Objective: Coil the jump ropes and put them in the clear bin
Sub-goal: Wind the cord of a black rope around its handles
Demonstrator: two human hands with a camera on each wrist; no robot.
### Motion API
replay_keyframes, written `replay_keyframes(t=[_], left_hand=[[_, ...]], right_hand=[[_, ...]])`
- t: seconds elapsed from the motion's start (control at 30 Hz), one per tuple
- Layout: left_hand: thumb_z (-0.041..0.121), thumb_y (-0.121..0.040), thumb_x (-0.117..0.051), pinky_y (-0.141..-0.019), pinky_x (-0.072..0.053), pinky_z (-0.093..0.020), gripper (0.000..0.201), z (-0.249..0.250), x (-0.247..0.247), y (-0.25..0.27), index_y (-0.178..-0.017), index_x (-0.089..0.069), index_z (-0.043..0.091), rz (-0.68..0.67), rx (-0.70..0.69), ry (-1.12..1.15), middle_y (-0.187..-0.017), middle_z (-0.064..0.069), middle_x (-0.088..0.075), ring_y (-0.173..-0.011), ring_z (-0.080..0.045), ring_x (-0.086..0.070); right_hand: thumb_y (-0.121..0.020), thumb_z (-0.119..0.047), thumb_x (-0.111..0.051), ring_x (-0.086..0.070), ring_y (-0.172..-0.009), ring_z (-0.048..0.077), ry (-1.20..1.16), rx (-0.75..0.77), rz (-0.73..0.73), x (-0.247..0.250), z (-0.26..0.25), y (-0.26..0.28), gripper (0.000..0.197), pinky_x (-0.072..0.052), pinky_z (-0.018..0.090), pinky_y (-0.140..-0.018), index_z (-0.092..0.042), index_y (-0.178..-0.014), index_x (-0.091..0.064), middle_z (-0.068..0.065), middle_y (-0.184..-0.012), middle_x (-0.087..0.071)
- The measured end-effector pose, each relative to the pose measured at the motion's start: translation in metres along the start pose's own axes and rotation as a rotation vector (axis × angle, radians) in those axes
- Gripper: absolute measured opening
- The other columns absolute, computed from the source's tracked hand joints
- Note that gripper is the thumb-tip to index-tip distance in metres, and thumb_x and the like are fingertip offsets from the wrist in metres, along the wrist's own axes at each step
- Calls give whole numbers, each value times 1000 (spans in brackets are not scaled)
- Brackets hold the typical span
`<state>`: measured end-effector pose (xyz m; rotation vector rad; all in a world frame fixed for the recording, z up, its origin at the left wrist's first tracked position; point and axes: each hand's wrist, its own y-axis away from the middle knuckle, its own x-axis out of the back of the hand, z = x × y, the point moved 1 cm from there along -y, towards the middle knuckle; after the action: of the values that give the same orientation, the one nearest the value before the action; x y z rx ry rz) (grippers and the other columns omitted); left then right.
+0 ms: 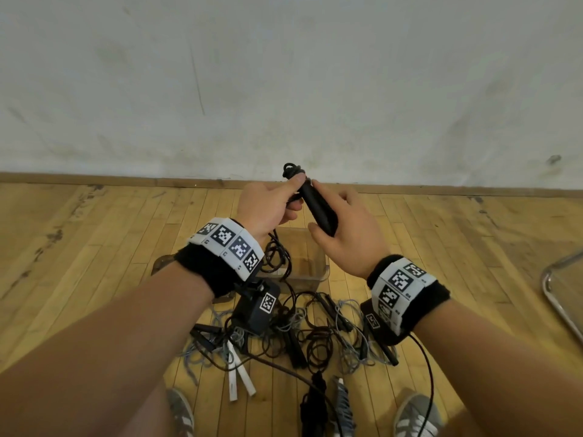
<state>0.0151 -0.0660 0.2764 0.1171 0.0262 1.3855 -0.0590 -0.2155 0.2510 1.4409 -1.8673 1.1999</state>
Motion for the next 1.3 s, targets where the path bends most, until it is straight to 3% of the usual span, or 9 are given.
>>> replay_keyframes(t=[0.1, 0.2, 0.3, 0.43, 0.7, 0.87, 1.0, 1.17, 1.3], left_hand=[[37, -99, -66, -54, -48, -17, 32, 0, -2, 0, -98, -78, 7, -80, -17, 1, -71, -1, -71, -53, -8, -60], [35, -102, -61, -59, -50, -19, 32, -1, -3, -1, -100, -77, 7, -147, -37, 6, -73, 0, -69, -55, -9, -60], [35, -104, -58, -69, -53, -23, 30, -1, -4, 0, -93, -77, 14, -206, -74, 34, -72, 3, -69, -62, -10, -63], [45, -103, -54, -84, -48, -22, 34, 1, 0, 2, -97, -78, 22, -217, -148, -53, -71, 6, -70, -79, -9, -66], [44, -106, -48, -60, -40, -22, 41, -6, 6, -2, -86, -76, 20, -227, -250, -550, -62, 7, -60, -46, 2, -47], [36, -103, -60, -54, -36, -16, 32, -3, 6, -3, -92, -80, 14, -337, -121, -289, -61, 5, -51, -53, -5, -41], [36, -102, -61, -55, -35, -13, 28, -2, 5, -2, -103, -80, 15, -419, -58, -256, -57, 10, -44, -51, -4, -38], [16, -104, -58, -55, -45, -10, 20, 0, 0, 5, -108, -75, 8, -349, 10, -98, -89, -2, -78, -64, -7, -66], [19, -103, -59, -71, -45, -19, 21, 2, -4, 11, -113, -74, 7, -300, 32, -107, -98, -2, -80, -73, -8, -74]], right_hand=[[-91, -23, -75, -73, -92, 15, -507, -173, -78, 7, -1, -2, 75, -60, 25, -80, -25, -155, -36, -6, -125, -62], [-98, -21, -67, -76, -87, 30, -904, -365, -171, 16, -8, -5, 53, -64, 41, -75, -23, -146, -46, 13, -111, -74], [-105, -28, -54, -73, -73, 24, -1028, -433, -271, 21, -8, -5, 35, -59, 32, -65, -19, -138, -52, 11, -94, -75], [-106, -24, -53, -59, -56, 16, -938, -307, -222, 26, -1, -8, 33, -50, 26, -52, -16, -137, -54, 5, -77, -65], [-104, -21, -56, -61, -56, 16, -558, -240, -37, 40, 12, -10, 41, -52, 26, -53, -26, -144, -48, 7, -79, -67], [-104, -22, -55, -61, -57, 1, -370, -206, -2, 40, 21, -10, 46, -49, 17, -52, -27, -148, -45, -1, -83, -66], [-104, -28, -54, -64, -71, 12, -180, -166, 24, 36, 26, -10, 49, -56, 34, -68, -30, -152, -41, -9, -88, -64], [-105, -28, -52, -55, -67, 7, -6, -154, 19, 35, 23, -9, 51, -39, 22, -56, -30, -153, -36, -7, -94, -61], [-105, -31, -49, -53, -64, 6, 51, -170, -32, 25, 23, -9, 51, -39, 28, -53, -32, -153, -31, -6, -92, -62]])
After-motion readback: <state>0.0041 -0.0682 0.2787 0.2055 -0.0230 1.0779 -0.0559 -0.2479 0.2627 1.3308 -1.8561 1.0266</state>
